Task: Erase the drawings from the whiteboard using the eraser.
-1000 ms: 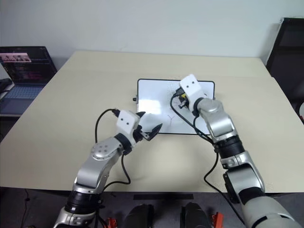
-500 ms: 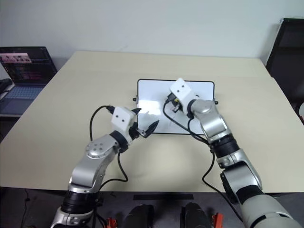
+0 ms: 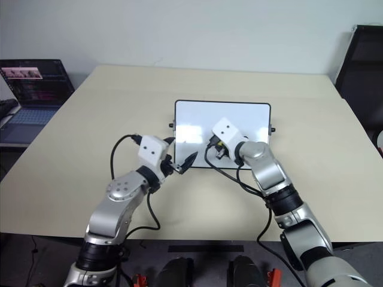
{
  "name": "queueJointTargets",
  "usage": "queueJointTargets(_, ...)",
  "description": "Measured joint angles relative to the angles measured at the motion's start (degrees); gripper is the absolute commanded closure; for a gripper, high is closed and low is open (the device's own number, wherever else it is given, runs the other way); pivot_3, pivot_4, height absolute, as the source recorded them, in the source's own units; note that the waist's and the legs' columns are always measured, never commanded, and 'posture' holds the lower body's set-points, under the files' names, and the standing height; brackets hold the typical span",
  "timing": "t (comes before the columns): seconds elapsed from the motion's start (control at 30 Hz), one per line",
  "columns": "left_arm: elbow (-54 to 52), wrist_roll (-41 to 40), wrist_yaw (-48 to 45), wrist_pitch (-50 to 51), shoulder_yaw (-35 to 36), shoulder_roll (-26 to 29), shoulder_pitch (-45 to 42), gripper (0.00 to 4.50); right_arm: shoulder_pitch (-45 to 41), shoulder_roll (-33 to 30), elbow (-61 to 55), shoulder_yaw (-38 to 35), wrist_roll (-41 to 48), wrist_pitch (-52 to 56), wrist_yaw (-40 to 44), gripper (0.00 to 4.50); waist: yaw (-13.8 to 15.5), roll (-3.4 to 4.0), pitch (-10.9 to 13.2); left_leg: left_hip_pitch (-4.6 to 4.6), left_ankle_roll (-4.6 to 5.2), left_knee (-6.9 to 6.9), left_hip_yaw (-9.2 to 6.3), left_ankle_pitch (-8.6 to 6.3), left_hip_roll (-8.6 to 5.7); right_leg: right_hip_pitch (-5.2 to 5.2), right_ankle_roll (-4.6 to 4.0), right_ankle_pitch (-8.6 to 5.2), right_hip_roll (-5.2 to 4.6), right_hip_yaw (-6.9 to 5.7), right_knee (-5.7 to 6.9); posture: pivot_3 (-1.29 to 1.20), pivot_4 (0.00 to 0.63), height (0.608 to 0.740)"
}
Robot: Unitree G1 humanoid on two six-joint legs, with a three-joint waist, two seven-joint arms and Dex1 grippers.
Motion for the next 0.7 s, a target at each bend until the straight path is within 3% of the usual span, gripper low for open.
queueJointTargets(0.37, 0.0, -0.01, -0.12, 0.26, -0.83, -1.03, -1.22, 0.0, -6.7, -0.5, 8.41, -5.31, -0.55, -4.51, -5.19, 3.44, 0.0, 0.0, 0.0, -0.02, 0.05, -0.02, 0.01, 0.05, -0.03, -0.01, 0.02, 0.01, 0.01, 0.0, -0.02, 0.0, 0.15, 0.74)
queueJointTargets(0.7, -0.03, -0.01, -0.16, 1.17, -1.02, -0.99, -1.25, 0.0, -4.78, -1.01, 6.4, -4.47, -0.96, -4.6, -4.07, 3.44, 0.01, 0.0, 0.0, -0.02, 0.05, -0.03, 0.01, 0.05, -0.03, -0.01, 0.02, 0.01, 0.01, 0.01, -0.02, 0.0, 0.15, 0.74)
